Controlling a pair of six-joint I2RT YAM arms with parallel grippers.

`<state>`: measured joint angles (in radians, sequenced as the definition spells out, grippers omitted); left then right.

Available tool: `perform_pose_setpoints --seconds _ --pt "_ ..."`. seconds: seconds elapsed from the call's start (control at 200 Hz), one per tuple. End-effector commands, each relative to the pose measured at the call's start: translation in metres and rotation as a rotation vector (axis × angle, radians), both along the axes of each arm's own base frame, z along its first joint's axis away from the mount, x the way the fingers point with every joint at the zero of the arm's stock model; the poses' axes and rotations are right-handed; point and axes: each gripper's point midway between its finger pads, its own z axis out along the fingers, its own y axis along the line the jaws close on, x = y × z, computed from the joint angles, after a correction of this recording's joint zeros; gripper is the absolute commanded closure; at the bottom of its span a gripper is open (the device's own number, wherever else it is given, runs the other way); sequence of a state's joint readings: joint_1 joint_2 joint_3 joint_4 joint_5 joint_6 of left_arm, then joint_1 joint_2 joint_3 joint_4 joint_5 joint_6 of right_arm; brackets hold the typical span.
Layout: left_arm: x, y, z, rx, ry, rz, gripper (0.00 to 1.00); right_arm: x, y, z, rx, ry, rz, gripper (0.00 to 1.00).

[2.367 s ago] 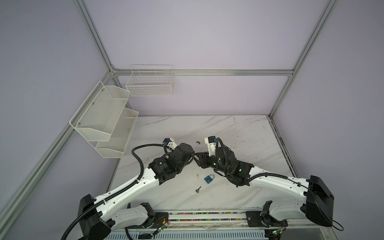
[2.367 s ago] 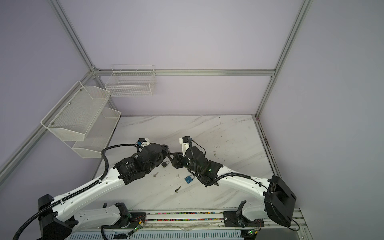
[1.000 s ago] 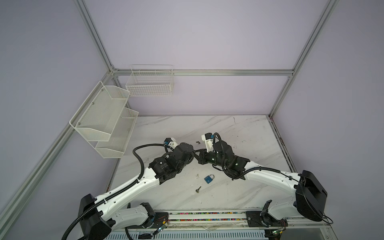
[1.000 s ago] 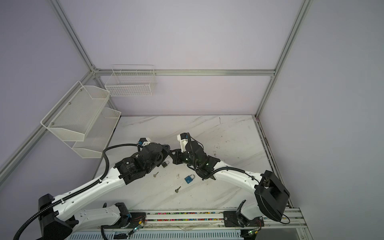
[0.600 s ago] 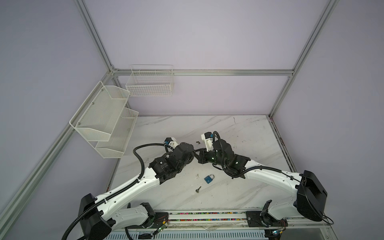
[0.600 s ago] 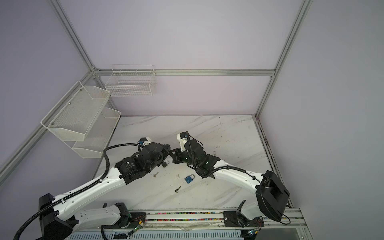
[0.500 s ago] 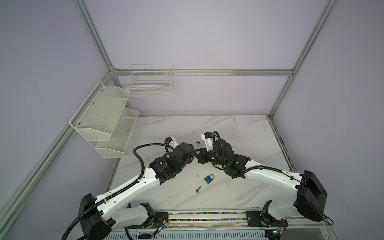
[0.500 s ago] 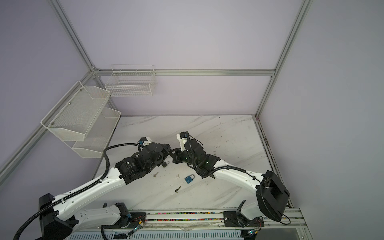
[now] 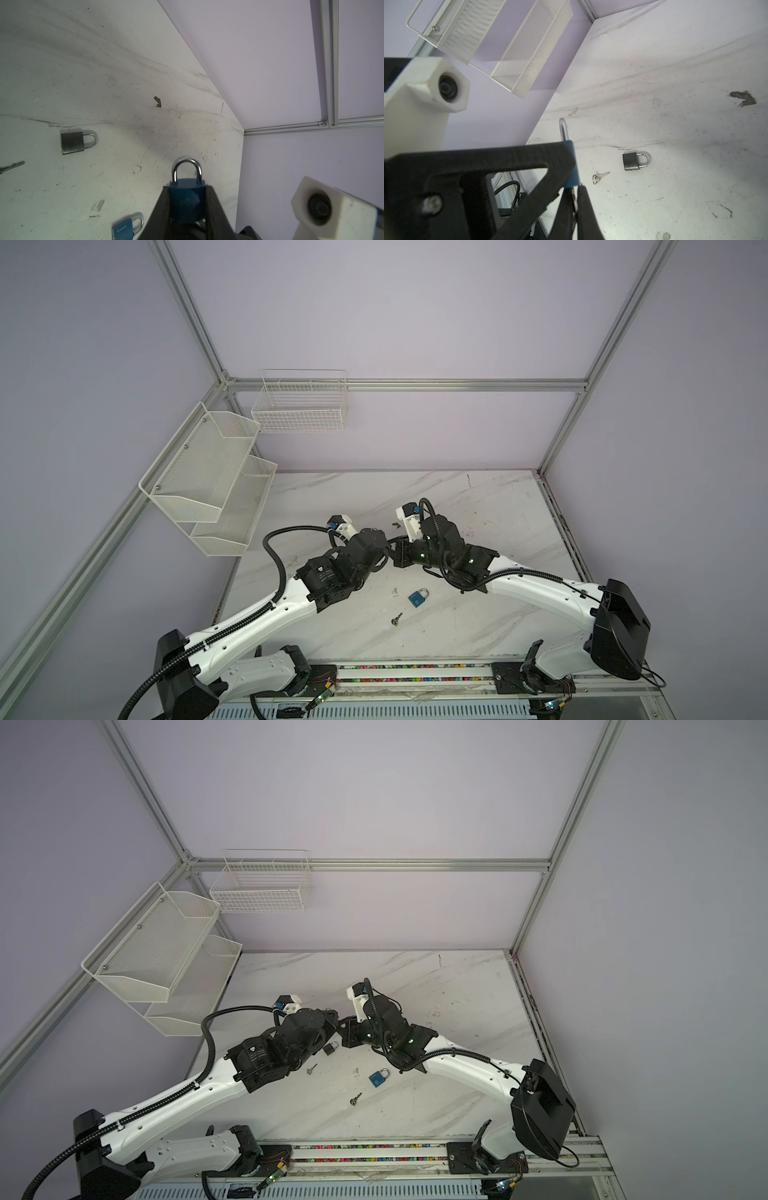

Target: Unlock with the key

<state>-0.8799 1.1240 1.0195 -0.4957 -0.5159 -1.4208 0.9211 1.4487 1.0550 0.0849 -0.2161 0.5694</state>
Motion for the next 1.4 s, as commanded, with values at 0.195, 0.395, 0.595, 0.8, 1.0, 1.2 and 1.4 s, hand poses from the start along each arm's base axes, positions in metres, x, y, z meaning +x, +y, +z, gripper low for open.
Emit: perform_pose_setpoints --seconds 0.195,0.395,0.595,0.8,1.0,1.2,1.4 --pt "-0.002 0.011 0.026 -0.005 -0.044 0.01 1.0 -0.007 -0.009 0.022 0.056 -0.043 0.016 0.72" --pt "-0.001 0.01 0.025 -0.013 -0.041 0.015 1.0 -0.009 -0.008 0.022 0.072 -0.034 0.027 0.73" --pt "0.0 0.01 0.024 -0.012 -0.042 0.015 1.0 -0.01 -0.005 0.024 0.091 -0.025 0.039 0.78" --pt "0.0 0.007 0.023 -0.027 -0.036 0.011 1.0 -0.009 -0.002 0.021 0.093 -0.014 0.035 0.82" --pt "0.0 0.001 0.026 -0.065 -0.039 -0.004 1.0 -0.005 0.0 0.012 0.076 0.003 0.022 0.84" --pt "-0.001 -0.006 0.03 -0.109 -0.043 -0.026 1.0 -0.003 0.002 0.009 0.084 0.03 0.013 0.89" --pt "-0.003 -0.007 0.03 -0.139 -0.041 -0.035 1.0 -0.007 0.004 0.018 0.147 0.055 0.023 1.0"
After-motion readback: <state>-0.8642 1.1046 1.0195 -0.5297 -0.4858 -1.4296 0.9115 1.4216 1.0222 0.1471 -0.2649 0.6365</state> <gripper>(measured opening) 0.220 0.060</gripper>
